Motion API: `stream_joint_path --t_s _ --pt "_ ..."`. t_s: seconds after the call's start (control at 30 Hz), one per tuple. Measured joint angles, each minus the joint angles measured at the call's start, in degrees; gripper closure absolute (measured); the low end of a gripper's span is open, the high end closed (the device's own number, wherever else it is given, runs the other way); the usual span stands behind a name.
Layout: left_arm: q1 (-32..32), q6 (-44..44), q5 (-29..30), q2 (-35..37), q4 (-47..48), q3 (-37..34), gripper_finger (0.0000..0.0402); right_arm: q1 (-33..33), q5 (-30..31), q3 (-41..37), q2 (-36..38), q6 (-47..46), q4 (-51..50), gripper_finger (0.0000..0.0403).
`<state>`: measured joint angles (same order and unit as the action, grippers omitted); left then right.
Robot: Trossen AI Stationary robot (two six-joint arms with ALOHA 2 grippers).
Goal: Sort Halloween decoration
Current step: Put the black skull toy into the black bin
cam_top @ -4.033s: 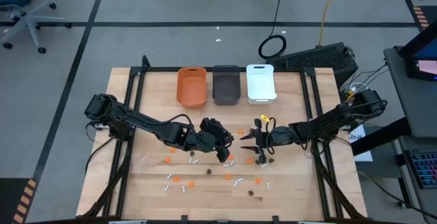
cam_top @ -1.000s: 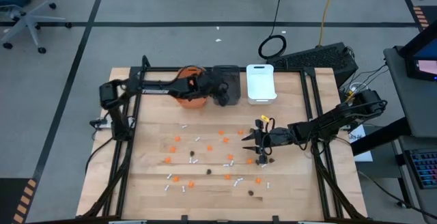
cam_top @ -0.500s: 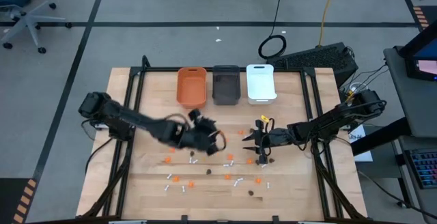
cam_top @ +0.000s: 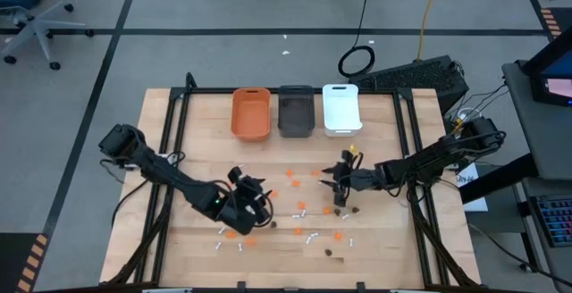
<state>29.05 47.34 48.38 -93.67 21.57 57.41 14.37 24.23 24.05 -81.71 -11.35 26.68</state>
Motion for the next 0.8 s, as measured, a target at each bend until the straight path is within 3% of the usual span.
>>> stream_joint_path --t_s 0.13,0.3,0.47,0.6,0.8 --pt "1.2 3.4 0.9 -0.2 -0.2 -1.6 0.021 0.0 0.0 0.0 0.0 -1.9 -7.5 0.0262" --pt "2.1 6.5 1.7 -0.2 -0.7 -3.3 0.021 0.0 0.7 0.0 0.0 -0.8 -9.4 0.0238" --pt "2.7 7.8 1.8 -0.6 -1.8 -3.6 0.021 0.0 9.6 0.0 0.0 0.1 -11.0 0.0192" --pt "3.2 7.7 2.3 -0.7 -1.8 -3.6 0.021 -0.5 10.1 -1.5 0.0 0.2 -9.5 0.0169" --pt "3.2 6.1 2.9 -0.7 -1.9 -3.6 0.021 -0.8 8.5 -7.8 0.0 -1.5 2.1 0.0172"
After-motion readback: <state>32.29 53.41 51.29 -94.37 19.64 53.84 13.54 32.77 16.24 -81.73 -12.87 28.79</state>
